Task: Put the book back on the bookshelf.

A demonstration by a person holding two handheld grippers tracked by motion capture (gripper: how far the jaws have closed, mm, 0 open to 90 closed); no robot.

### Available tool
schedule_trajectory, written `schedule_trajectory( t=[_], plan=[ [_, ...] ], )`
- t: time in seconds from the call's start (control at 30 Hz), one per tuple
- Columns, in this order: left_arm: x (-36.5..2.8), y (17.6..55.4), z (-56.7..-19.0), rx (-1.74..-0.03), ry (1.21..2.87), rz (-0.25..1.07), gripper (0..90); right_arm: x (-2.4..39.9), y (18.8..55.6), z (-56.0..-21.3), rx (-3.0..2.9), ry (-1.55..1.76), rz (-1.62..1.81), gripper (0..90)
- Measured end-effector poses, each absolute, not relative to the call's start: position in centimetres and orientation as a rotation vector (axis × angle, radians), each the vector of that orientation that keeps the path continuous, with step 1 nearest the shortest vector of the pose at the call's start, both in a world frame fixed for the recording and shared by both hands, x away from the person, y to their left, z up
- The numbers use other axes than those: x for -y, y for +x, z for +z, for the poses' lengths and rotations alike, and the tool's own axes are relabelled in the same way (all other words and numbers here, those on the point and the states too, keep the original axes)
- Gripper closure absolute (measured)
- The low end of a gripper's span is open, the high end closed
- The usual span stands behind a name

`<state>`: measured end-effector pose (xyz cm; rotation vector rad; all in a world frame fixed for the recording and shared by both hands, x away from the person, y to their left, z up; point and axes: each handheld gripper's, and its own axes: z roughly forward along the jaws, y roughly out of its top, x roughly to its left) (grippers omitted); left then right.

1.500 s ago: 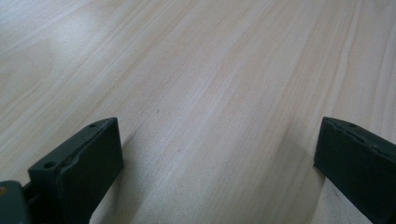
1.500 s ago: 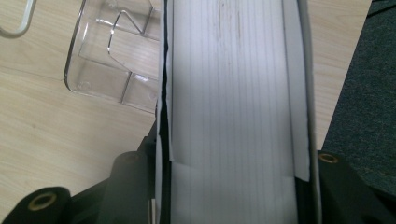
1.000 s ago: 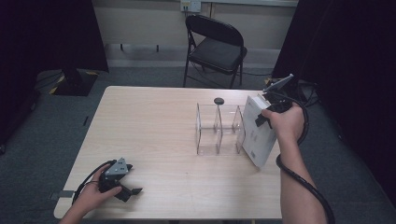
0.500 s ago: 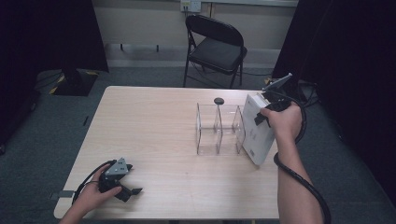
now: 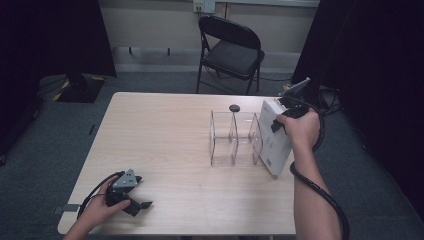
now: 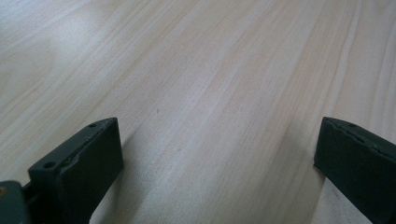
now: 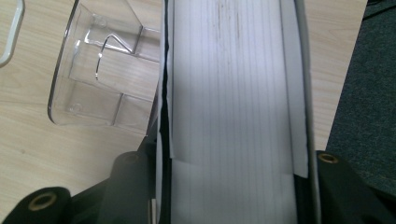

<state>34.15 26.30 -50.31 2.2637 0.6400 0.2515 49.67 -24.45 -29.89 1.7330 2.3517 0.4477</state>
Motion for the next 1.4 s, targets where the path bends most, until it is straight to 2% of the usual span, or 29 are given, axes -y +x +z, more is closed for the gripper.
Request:
schedule_trajectory(
  t=[0.93,1.4],
  plan=[
    [-26.3,34.2,-50.3,-0.632,2.27,0.249,0.3,24.8,48.1,-30.3,-2.396,1.747,0.361,50.7],
    [-26.3,34.2,-50.3,-0.632,2.27,0.249,0.2,24.8,48.5,-31.1,-2.442,1.77,0.332,47.3]
  ],
)
